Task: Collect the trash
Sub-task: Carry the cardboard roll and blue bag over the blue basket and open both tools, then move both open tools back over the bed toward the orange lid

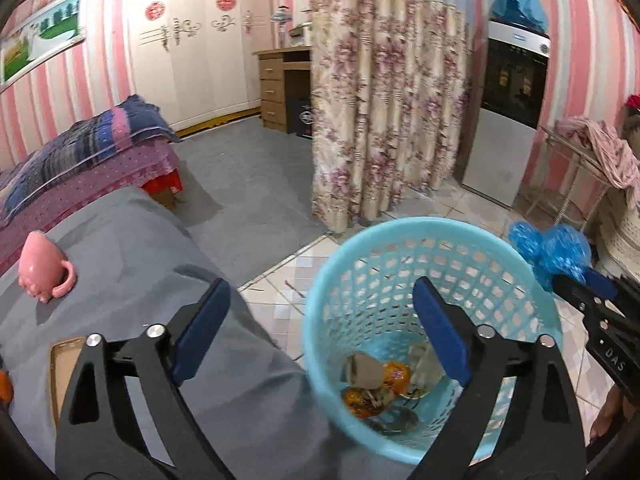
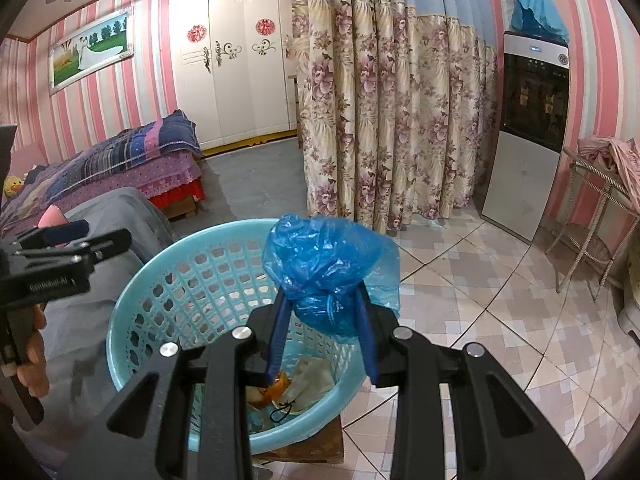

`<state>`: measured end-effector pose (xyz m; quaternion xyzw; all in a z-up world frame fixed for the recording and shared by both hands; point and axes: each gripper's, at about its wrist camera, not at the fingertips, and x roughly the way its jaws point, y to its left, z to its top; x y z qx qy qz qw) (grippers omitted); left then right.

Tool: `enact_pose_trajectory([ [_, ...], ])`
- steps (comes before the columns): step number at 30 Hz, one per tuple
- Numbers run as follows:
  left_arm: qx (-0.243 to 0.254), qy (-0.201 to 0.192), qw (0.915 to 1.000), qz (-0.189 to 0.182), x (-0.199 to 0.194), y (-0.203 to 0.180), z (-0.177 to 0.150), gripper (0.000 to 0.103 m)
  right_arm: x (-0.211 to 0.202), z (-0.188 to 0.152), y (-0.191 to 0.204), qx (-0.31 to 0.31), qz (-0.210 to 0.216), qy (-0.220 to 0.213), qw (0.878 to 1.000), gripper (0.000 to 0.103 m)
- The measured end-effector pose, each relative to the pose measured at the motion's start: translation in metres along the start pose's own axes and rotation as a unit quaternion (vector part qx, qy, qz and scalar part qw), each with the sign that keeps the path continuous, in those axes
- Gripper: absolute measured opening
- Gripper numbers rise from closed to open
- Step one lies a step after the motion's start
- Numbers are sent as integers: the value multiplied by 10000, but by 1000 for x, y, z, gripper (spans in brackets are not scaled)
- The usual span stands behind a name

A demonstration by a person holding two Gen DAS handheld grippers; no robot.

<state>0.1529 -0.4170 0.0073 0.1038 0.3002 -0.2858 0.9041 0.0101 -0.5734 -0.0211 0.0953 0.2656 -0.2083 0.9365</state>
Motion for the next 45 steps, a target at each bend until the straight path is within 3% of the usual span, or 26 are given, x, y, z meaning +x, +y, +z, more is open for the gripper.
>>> enact_pose_trajectory([
  [12, -402, 58, 9990, 211, -10, 47, -13, 93, 26, -7, 28, 131, 54, 224, 9996, 33],
  [13, -422, 51, 9988, 228, -12, 50, -14, 93, 27, -7, 29, 150, 56, 222, 9996, 40],
  [14, -447, 47, 9987, 230, -14, 52, -15, 94, 29, -7, 30, 184, 69, 214, 9996, 57],
  [16, -483, 40, 9985, 237, -18, 57, -17, 94, 29, -6, 34, 207, 33, 109, 9997, 75],
  [18, -514, 25, 9983, 271, -24, 62, -20, 94, 30, -6, 38, 165, 36, 104, 9998, 77],
  [23, -736, 0, 9968, 315, -39, 80, -29, 94, 28, -10, 44, 104, -61, 44, 9999, 96],
  [34, -1015, -78, 9925, 680, -88, 132, -54, 97, 22, -14, 62, 87, -112, 37, 9999, 96],
  [45, -1507, 169, 9777, 1452, -132, 227, -90, 97, 19, -4, 135, -299, 277, -22, 9992, 96],
])
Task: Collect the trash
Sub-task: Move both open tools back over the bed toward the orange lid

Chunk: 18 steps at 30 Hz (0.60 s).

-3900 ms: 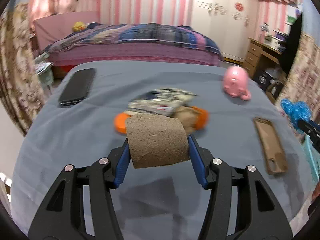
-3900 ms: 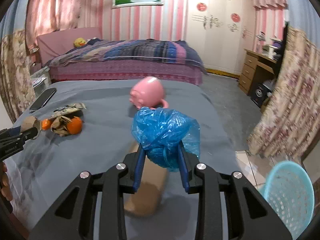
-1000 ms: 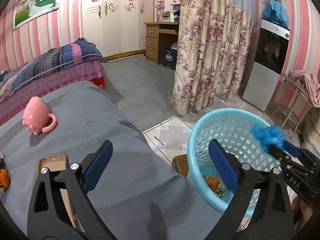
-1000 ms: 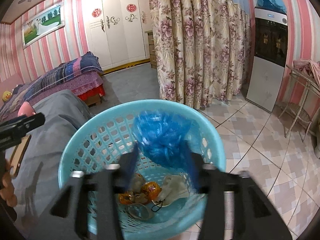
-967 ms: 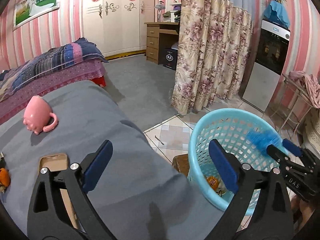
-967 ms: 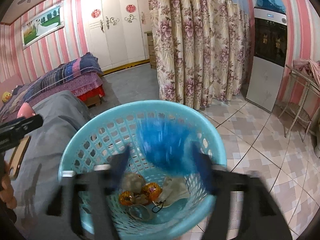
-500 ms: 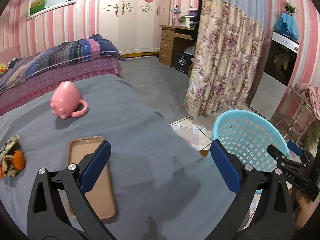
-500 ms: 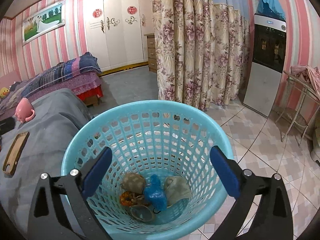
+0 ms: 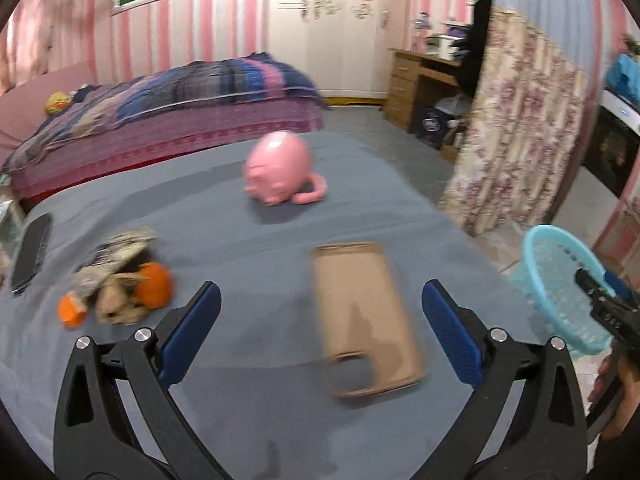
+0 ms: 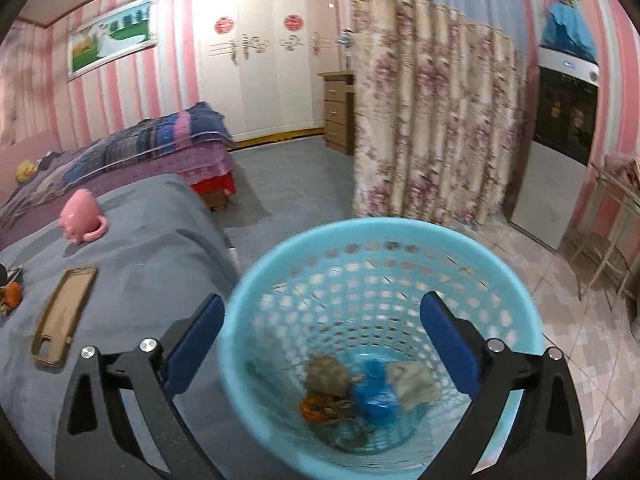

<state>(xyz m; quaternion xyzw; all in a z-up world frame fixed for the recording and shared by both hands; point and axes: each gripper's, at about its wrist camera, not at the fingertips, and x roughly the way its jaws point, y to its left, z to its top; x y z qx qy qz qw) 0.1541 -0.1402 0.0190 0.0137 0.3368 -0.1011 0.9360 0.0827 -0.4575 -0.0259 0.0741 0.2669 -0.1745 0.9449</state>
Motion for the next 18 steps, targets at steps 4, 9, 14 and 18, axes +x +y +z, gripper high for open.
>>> enact_pose_trajectory([
  [4, -119, -9, 9992, 378, -6, 42, -6, 97, 2, 2, 35, -180, 287, 38, 9994, 96],
  [9, -279, 38, 9968, 751, -5, 86, -17, 97, 1, 3, 82, -472, 682, 81, 9965, 96],
  [14, -520, 119, 9947, 873, -3, 125, -24, 97, -3, 6, 123, -799, 972, 101, 9920, 96],
  [18, -775, 220, 9905, 1112, -1, 157, -29, 97, -4, 7, 149, -937, 1124, 119, 9892, 96],
])
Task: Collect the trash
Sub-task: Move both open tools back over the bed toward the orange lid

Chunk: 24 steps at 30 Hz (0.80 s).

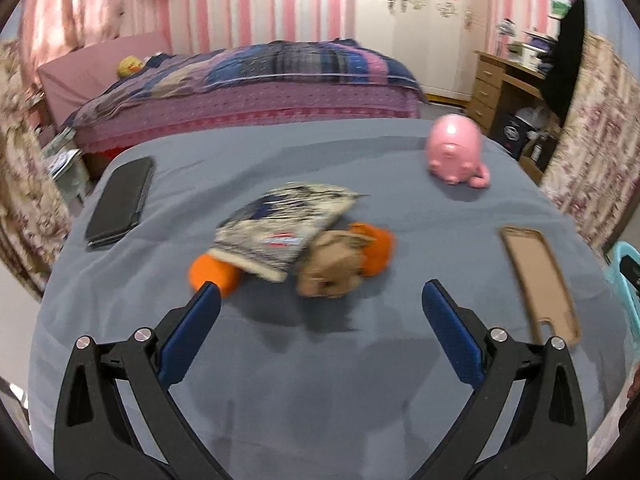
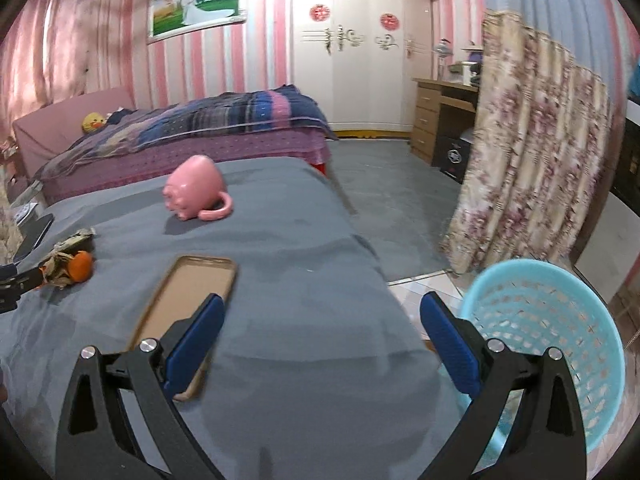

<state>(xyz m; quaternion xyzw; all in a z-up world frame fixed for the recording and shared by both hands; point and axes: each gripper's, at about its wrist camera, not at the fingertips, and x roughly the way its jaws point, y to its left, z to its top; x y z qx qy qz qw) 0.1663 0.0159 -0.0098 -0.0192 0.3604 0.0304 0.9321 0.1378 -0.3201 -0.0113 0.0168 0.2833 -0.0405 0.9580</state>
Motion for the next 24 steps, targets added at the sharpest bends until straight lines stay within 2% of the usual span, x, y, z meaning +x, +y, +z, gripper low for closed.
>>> enact_pose_trajectory([
  [7, -383, 139, 9991, 150, 10, 41, -2, 97, 8, 15, 36, -122, 267, -109, 9995, 96],
  [10, -475, 246, 9986, 40, 15, 48, -2, 97, 13, 23, 55, -222, 407, -138, 9988, 96],
  [17, -490, 281, 9984, 98, 20, 61, -4, 97, 27, 38, 102, -312, 675, -133, 9971, 96],
  [21, -570, 435, 9973, 171, 28, 73, -8, 97, 40, 37, 123, -155, 830, -24, 9964, 96],
  [24, -758, 554, 9955, 150, 35, 84, -10, 97, 49, 28, 136, -311, 864, 75, 9957, 96],
])
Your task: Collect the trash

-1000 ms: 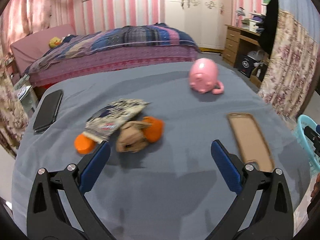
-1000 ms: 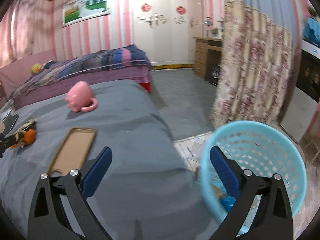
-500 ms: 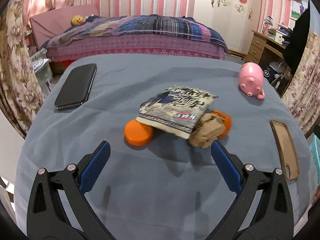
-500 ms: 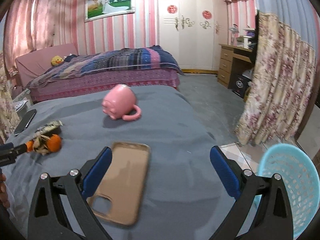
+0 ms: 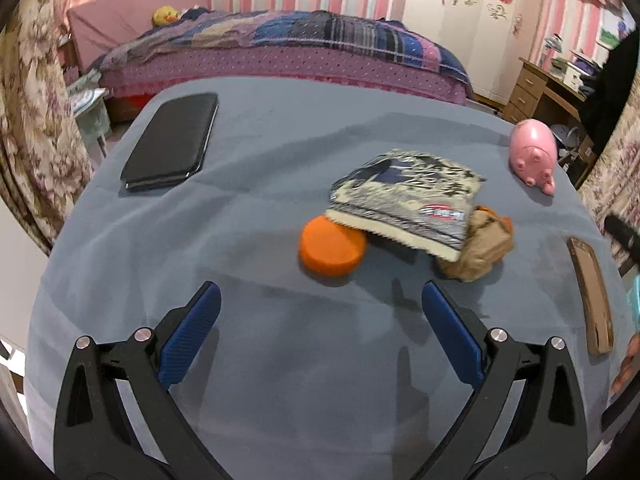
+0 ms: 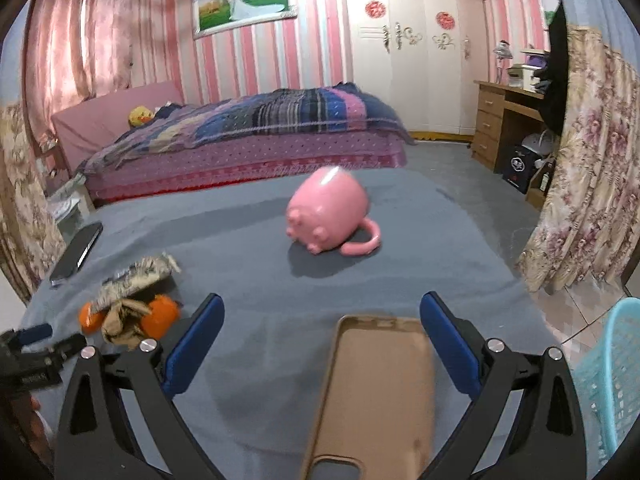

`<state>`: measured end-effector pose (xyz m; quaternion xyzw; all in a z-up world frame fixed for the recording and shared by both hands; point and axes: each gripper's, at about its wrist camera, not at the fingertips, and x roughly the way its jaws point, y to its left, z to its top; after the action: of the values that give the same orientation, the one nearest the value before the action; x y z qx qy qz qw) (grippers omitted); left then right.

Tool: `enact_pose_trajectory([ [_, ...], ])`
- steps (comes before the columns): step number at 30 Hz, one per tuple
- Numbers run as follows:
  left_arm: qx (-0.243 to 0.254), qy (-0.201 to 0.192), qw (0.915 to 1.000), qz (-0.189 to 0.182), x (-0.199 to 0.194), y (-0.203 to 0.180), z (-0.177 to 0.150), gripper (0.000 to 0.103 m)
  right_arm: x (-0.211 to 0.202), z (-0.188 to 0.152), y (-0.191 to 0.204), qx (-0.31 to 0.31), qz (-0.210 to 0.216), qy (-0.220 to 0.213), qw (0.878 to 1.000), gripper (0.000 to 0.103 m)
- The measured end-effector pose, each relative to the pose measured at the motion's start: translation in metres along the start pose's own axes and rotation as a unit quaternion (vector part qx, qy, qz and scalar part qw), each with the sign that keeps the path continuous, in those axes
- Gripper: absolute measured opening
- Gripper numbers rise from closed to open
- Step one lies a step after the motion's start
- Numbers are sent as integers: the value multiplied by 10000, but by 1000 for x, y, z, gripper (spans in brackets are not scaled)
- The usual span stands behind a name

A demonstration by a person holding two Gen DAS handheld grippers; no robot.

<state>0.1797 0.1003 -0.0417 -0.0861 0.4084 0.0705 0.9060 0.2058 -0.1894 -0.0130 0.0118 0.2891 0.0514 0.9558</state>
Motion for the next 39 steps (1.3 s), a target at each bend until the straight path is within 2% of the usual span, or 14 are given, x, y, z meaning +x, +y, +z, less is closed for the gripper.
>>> enact_pose_trajectory([
  [3, -259, 67, 9996, 0, 8, 9, 3, 97, 8, -7, 5, -172, -86, 155, 9997, 96],
  [8, -424, 94, 9990, -131, 23, 7, 13, 96, 18, -8, 2, -101, -115, 302, 9994, 98],
  [10, -411, 59, 9990, -169, 28, 2, 16, 90, 22, -9, 3, -143, -169, 323, 9992, 98],
  [12, -209, 85, 9997, -57, 32, -6, 17, 86, 25, -9, 5, -155, -141, 374, 9991, 98],
  [15, -11, 44, 10000, 7, 33, -13, 19, 69, 26, -8, 11, -214, -20, 394, 9990, 98],
  [17, 20, 31, 10000, -29, 33, -13, 19, 47, 27, -8, 17, -249, 91, 411, 9988, 98],
  [18, 27, 29, 10000, -52, 32, -12, 19, 40, 27, -8, 22, -286, 168, 427, 9985, 98],
  [23, 277, 29, 9996, 81, 24, -13, 19, 40, 30, -11, 47, -542, 420, 487, 9965, 98],
  [33, 456, -246, 9986, 41, -14, -7, 21, 38, 20, -13, 98, -1104, 885, 430, 9890, 98],
  [34, 439, -241, 9987, 46, -15, -5, 21, 37, 19, -14, 101, -1129, 908, 433, 9885, 98],
  [36, 342, -170, 9992, 112, -14, 2, 22, 27, 17, -16, 109, -1144, 1011, 465, 9872, 98],
  [39, 81, -68, 9999, -50, -12, 16, 20, 25, 16, -18, 125, -1167, 1146, 504, 9852, 97],
])
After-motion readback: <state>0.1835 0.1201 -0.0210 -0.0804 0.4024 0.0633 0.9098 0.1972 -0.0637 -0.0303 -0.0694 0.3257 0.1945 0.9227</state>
